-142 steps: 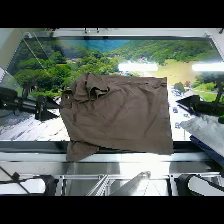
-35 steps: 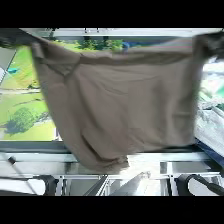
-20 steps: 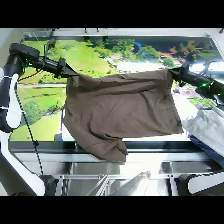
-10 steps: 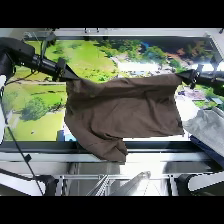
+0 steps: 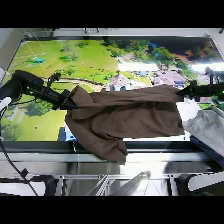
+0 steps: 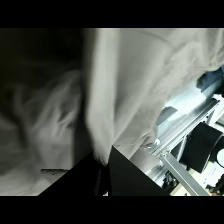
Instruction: Fold the shirts.
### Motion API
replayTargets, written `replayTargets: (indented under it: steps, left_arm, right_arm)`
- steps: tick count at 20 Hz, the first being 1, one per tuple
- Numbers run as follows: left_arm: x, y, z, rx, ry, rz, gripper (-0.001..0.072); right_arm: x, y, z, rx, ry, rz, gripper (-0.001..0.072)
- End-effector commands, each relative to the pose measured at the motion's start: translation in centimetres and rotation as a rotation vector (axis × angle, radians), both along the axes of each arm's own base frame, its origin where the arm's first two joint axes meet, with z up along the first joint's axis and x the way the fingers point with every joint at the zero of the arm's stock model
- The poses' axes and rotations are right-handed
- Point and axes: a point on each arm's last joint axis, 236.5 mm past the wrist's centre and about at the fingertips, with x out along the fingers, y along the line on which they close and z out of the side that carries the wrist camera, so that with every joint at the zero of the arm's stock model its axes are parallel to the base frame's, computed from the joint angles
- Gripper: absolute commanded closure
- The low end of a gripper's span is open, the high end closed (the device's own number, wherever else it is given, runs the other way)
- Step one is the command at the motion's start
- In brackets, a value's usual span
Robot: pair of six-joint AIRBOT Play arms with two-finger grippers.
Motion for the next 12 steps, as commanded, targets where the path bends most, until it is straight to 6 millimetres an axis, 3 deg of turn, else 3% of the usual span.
replayTargets:
  steps: [1,8,12]
  left_arm:
    - [-0.7,1.8,-1.6,0.02,0.038,0.048,0.0702]
    - [-0.5,1.9,-2.3,0.029,0.046,0.054,0.0702]
    - [4.4,1.3,2.0,-0.029,-0.133,0.079,0.0702]
  right_arm:
    - [-0.2,-0.8,-1.4,-0.056,0.024,-0.001,0.0698]
    - [0.1,1.1,-3.3,-0.049,0.047,0.03,0.0698]
    - [0.5,1.2,-2.9,-0.041,0.035,0.018,0.0698]
